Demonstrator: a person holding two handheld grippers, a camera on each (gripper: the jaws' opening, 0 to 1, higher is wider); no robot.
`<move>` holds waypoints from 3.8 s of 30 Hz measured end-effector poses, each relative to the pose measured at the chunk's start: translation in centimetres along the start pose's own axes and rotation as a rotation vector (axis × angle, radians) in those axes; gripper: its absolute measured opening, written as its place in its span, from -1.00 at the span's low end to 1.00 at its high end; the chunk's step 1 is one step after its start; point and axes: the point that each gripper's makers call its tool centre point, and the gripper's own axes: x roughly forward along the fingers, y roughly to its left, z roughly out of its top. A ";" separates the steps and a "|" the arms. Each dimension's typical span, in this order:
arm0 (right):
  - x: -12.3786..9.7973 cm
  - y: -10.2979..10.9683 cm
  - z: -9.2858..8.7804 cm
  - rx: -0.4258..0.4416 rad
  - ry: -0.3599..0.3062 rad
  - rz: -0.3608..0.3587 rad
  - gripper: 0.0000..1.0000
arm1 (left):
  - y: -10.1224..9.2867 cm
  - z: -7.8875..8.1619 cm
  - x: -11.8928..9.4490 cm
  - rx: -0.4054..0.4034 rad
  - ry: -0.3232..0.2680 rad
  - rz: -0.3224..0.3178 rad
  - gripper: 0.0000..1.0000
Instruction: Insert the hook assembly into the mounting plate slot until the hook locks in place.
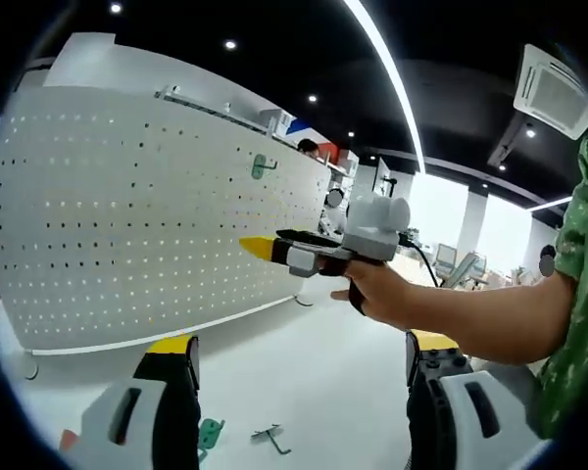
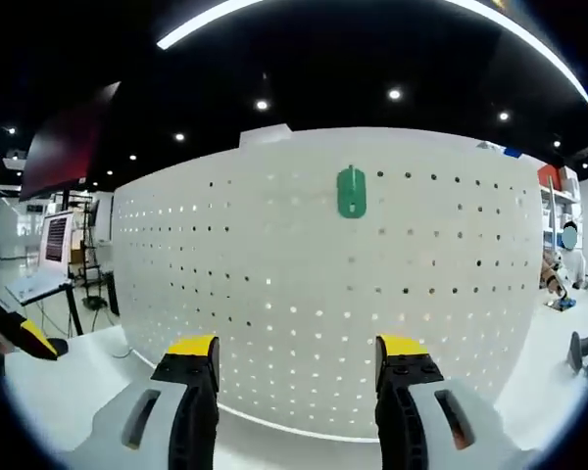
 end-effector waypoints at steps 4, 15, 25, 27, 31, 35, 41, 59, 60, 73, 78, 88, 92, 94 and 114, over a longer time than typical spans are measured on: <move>-0.6 1.2 -1.2 0.001 0.024 0.023 0.31 | 0.0 -0.4 -0.6 0.000 0.005 0.006 0.78; -2.6 4.2 -3.4 0.019 0.070 0.090 0.30 | -0.2 -1.2 -2.3 0.000 0.009 0.027 0.78; -4.3 6.7 -4.8 0.013 0.110 0.146 0.29 | -0.4 -2.1 -3.4 -0.004 0.016 0.037 0.78; -4.6 7.0 -5.0 0.012 0.117 0.154 0.29 | -0.4 -2.3 -3.5 -0.006 0.019 0.039 0.78; -5.2 7.6 -5.4 0.004 0.134 0.169 0.28 | -0.3 -2.4 -3.8 -0.009 0.018 0.042 0.78; -5.9 8.3 -5.8 -0.002 0.149 0.188 0.28 | -0.5 -2.5 -4.0 -0.009 0.017 0.043 0.78; -7.0 9.8 -6.6 -0.020 0.176 0.231 0.26 | -0.6 -2.8 -4.5 -0.010 0.019 0.046 0.77; -8.9 10.9 -7.7 -0.041 0.223 0.284 0.20 | -1.4 -3.3 -5.2 -0.003 0.028 0.052 0.76; -8.9 10.9 -7.8 -0.042 0.226 0.287 0.19 | -1.4 -3.3 -5.2 -0.004 0.028 0.052 0.76; -9.6 12.0 -10.5 -0.064 0.320 0.367 -0.24 | -1.2 -3.5 -4.9 -0.011 0.033 0.051 0.75; -10.3 13.0 -12.2 -0.044 0.385 0.429 -0.46 | -1.3 -3.6 -4.9 -0.012 0.033 0.048 0.74; -11.3 14.5 -14.5 -0.085 0.477 0.518 -0.76 | -1.4 -3.8 -4.8 -0.016 0.037 0.043 0.74; -11.5 14.5 -14.9 -0.086 0.498 0.531 -0.82 | -1.4 -3.7 -4.8 -0.015 0.037 0.043 0.73; -11.7 14.5 -15.3 -0.095 0.513 0.540 -0.85 | -1.3 -3.8 -4.8 -0.016 0.038 0.043 0.73; -12.1 15.2 -17.8 -0.270 0.594 0.609 -0.89 | -1.4 -4.0 -4.5 -0.020 0.045 0.037 0.71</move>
